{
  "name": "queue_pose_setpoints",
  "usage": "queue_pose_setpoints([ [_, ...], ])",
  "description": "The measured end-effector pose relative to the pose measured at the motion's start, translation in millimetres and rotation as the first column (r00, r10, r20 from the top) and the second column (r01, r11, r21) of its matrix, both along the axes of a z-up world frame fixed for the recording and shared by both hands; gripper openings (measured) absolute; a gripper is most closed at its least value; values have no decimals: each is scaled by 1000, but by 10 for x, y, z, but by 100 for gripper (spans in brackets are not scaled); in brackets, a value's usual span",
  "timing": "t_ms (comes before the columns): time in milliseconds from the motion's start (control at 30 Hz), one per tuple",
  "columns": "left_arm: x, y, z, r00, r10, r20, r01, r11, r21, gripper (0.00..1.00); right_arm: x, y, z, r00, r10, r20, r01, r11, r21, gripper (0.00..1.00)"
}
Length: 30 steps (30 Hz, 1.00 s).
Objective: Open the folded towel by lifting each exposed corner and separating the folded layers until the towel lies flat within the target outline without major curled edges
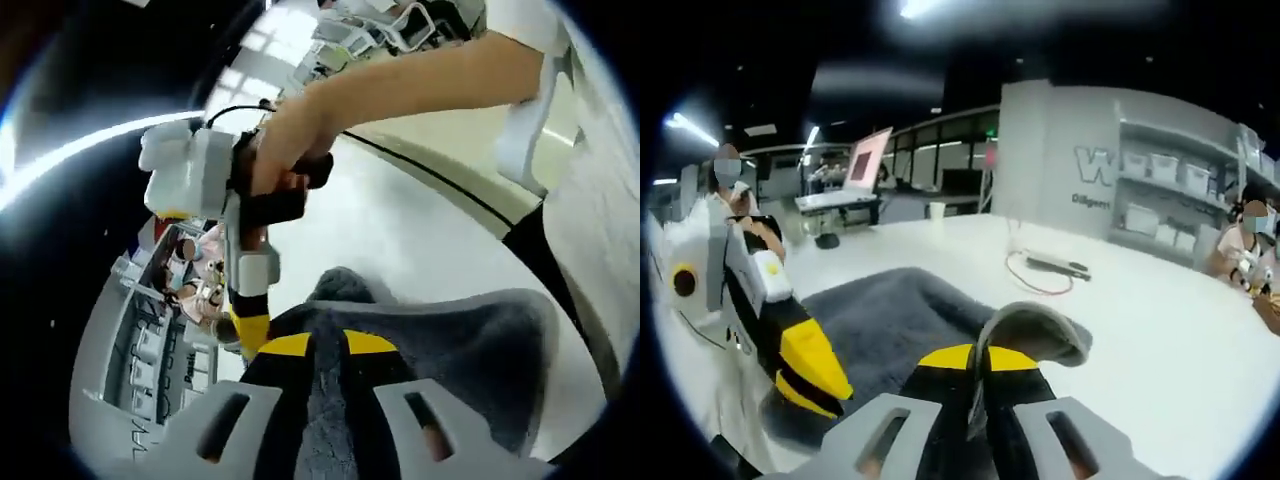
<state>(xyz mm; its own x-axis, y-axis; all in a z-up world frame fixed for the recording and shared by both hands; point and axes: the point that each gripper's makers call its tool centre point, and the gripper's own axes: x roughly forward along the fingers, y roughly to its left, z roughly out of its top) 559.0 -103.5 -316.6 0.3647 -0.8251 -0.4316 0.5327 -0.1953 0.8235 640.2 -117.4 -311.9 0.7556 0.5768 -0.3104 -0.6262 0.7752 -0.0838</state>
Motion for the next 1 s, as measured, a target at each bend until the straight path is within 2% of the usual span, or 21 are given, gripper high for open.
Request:
queue_pose_setpoints([
  [67,61,-18,83,999,-37,15,37,999,-15,10,-2,-17,-20,1000,-1,-2,1,1000,-16,0],
  [133,117,-24,139,1000,-21,10,21,1000,-18,10,-16,-6,-20,1000,2,0,-2,999,-32,0],
  [167,193,-30,197,1000,-14,-2,14,1000,-23,9,-43,35,-10,999,33,17,-32,998,-58,0],
  [300,364,-74,303,1000,1,18,-1,1000,-30,7,-60,64,-75,999,40,19,-38,991,-125,0],
  [333,445,-97,317,1000,16,20,-15,1000,-24,7,-67,91,-93,999,50,20,-47,990,-133,0],
  [433,562,-144,292,995,16,98,-21,998,52,10,-76,135,-77,997,76,24,-73,990,-122,0],
  [533,585,-167,271,993,8,117,-18,996,90,13,-74,136,-73,994,91,55,-81,984,-161,2],
  [600,591,-137,214,996,12,83,-21,993,119,14,-98,134,-105,993,109,49,-98,978,-185,0],
  [633,565,-104,170,995,-14,95,-1,988,156,14,-99,128,-108,992,112,52,-100,976,-192,0],
  [700,591,-79,151,992,-14,124,-9,984,179,15,-92,102,-102,993,107,56,-94,975,-200,0],
  [833,591,-108,195,985,-45,169,12,981,191,18,-142,85,-52,992,113,53,-102,978,-180,0],
  [900,587,-124,218,985,-49,167,18,984,179,20,-166,97,-27,990,128,62,-115,977,-180,0],
  [1000,541,-150,232,959,-133,250,76,971,227,20,-206,116,-26,987,145,63,-130,970,-205,0],
])
